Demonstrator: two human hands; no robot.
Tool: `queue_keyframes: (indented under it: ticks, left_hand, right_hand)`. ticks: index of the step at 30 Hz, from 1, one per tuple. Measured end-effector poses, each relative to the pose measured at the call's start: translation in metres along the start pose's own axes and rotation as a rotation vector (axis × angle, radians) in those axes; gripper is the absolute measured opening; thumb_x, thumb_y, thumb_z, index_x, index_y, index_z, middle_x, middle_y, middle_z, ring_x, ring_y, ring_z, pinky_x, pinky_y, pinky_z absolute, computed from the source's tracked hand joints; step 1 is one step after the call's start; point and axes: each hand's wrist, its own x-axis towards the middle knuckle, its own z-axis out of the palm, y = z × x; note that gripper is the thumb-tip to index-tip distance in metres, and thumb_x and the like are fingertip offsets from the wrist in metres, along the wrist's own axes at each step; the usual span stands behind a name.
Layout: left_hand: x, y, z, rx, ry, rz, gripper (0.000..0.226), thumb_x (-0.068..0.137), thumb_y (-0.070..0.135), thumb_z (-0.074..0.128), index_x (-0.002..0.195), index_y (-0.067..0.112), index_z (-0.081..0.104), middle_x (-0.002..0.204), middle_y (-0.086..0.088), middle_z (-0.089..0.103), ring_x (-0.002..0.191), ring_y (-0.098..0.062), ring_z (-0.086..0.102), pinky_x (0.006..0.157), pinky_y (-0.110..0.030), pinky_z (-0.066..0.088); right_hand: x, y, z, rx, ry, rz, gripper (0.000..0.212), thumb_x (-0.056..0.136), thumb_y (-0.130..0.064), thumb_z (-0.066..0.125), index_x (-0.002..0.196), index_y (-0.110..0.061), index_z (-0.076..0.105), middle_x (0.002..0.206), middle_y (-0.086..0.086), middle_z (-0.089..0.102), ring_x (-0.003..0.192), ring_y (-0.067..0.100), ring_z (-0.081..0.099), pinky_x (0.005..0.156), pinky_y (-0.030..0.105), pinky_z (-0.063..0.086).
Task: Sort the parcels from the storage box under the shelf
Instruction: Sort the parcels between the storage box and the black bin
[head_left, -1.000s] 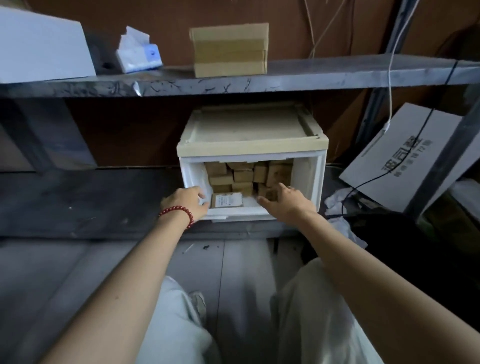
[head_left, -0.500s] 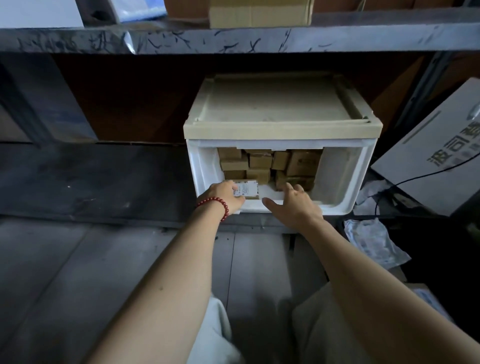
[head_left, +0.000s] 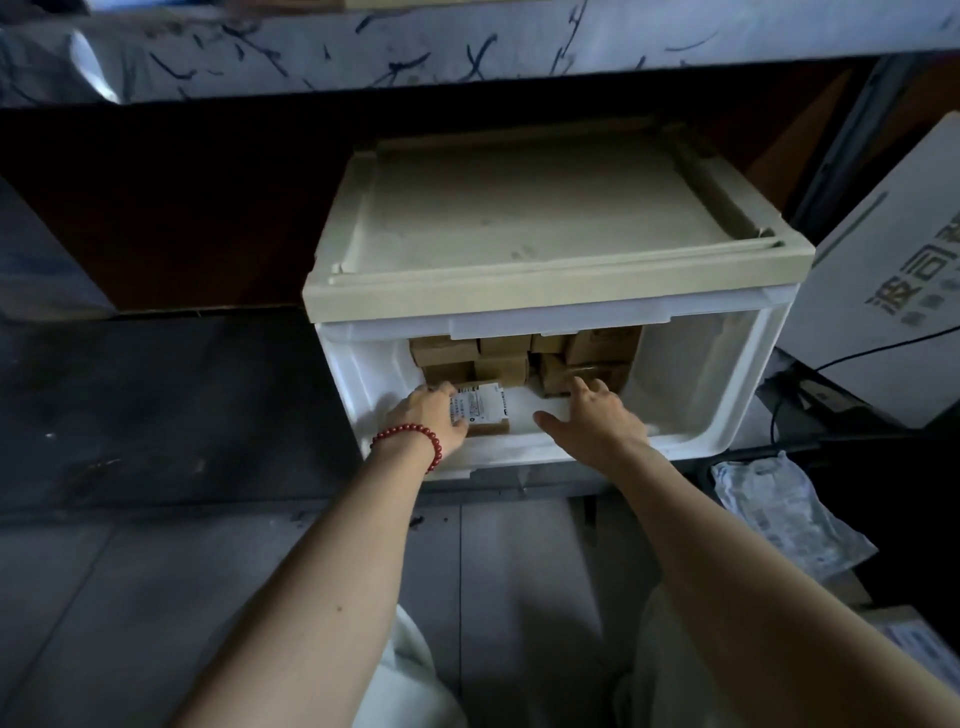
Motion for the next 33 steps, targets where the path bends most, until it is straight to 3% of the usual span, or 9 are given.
queue_keyframes:
  ticks: [6, 11, 14, 18, 22, 26, 29, 33]
  left_hand:
    - [0.044, -0.008, 0.029, 0.065, -0.059, 0.019, 0.059, 0.092, 0.036, 0.055, 0.143, 0.018, 0.031, 0.142, -0.014, 0.039, 0.114, -0.030, 0.055, 0.091, -0.040, 0.052]
    - [0.063, -0.014, 0.054, 0.069, -0.073, -0.020, 0.056, 0.093, 0.038, 0.053, 0.141, 0.020, 0.031, 0.140, -0.012, 0.043, 0.113, -0.030, 0.055, 0.084, -0.039, 0.054]
    - [0.068, -0.013, 0.063, 0.027, -0.062, -0.069, 0.057, 0.092, 0.035, 0.055, 0.141, 0.018, 0.030, 0.143, -0.015, 0.038, 0.120, -0.034, 0.050, 0.090, -0.042, 0.052]
    - [0.078, -0.010, 0.075, -0.128, -0.071, -0.185, 0.069, 0.090, 0.034, 0.059, 0.145, 0.014, 0.023, 0.149, -0.018, 0.023, 0.126, -0.038, 0.043, 0.097, -0.046, 0.048]
    - [0.086, -0.004, 0.075, -0.244, -0.045, -0.284, 0.077, 0.091, 0.030, 0.060, 0.148, 0.007, 0.014, 0.151, -0.020, 0.018, 0.126, -0.035, 0.044, 0.100, -0.038, 0.043]
    - [0.096, -0.006, 0.073, -0.358, -0.026, -0.369, 0.071, 0.088, 0.027, 0.063, 0.144, 0.007, 0.025, 0.143, -0.017, 0.036, 0.129, -0.032, 0.042, 0.105, -0.038, 0.041]
    - [0.103, -0.009, 0.071, -0.492, -0.027, -0.432, 0.056, 0.089, 0.026, 0.063, 0.135, 0.005, 0.040, 0.128, -0.011, 0.057, 0.116, -0.025, 0.055, 0.090, -0.026, 0.045]
    - [0.106, -0.013, 0.066, -0.424, -0.001, -0.447, 0.050, 0.089, 0.032, 0.061, 0.128, 0.002, 0.048, 0.119, -0.013, 0.062, 0.108, -0.026, 0.060, 0.086, -0.030, 0.049]
  right_hand:
    - [0.045, 0.000, 0.026, -0.009, -0.071, 0.001, 0.063, 0.092, -0.053, 0.050, 0.144, -0.021, 0.034, 0.144, 0.008, 0.043, 0.128, 0.030, 0.045, 0.101, 0.043, 0.039]
    - [0.078, 0.001, 0.049, 0.056, -0.140, 0.020, 0.054, 0.093, -0.050, 0.050, 0.140, -0.026, 0.039, 0.139, 0.005, 0.051, 0.124, 0.026, 0.050, 0.102, 0.041, 0.042]
    - [0.092, -0.002, 0.059, 0.093, -0.162, 0.022, 0.052, 0.094, -0.049, 0.049, 0.140, -0.027, 0.039, 0.139, 0.004, 0.051, 0.124, 0.026, 0.050, 0.101, 0.040, 0.043]
    - [0.106, -0.008, 0.077, 0.113, -0.217, 0.017, 0.055, 0.096, -0.046, 0.048, 0.143, -0.021, 0.035, 0.140, 0.006, 0.050, 0.126, 0.028, 0.049, 0.102, 0.041, 0.044]
    - [0.115, -0.012, 0.088, 0.123, -0.265, 0.039, 0.057, 0.096, -0.042, 0.050, 0.140, -0.010, 0.033, 0.136, 0.017, 0.050, 0.123, 0.034, 0.049, 0.102, 0.043, 0.043]
    - [0.125, -0.017, 0.094, 0.218, -0.287, 0.090, 0.053, 0.094, -0.035, 0.053, 0.135, -0.007, 0.035, 0.132, 0.018, 0.052, 0.120, 0.034, 0.051, 0.098, 0.040, 0.044]
    - [0.132, -0.018, 0.095, 0.318, -0.297, 0.173, 0.054, 0.092, -0.033, 0.054, 0.135, -0.004, 0.037, 0.132, 0.017, 0.052, 0.120, 0.032, 0.051, 0.088, 0.032, 0.042]
    - [0.137, -0.015, 0.092, 0.437, -0.294, 0.219, 0.052, 0.091, -0.032, 0.056, 0.135, -0.007, 0.046, 0.131, 0.015, 0.052, 0.118, 0.030, 0.053, 0.099, 0.035, 0.045]
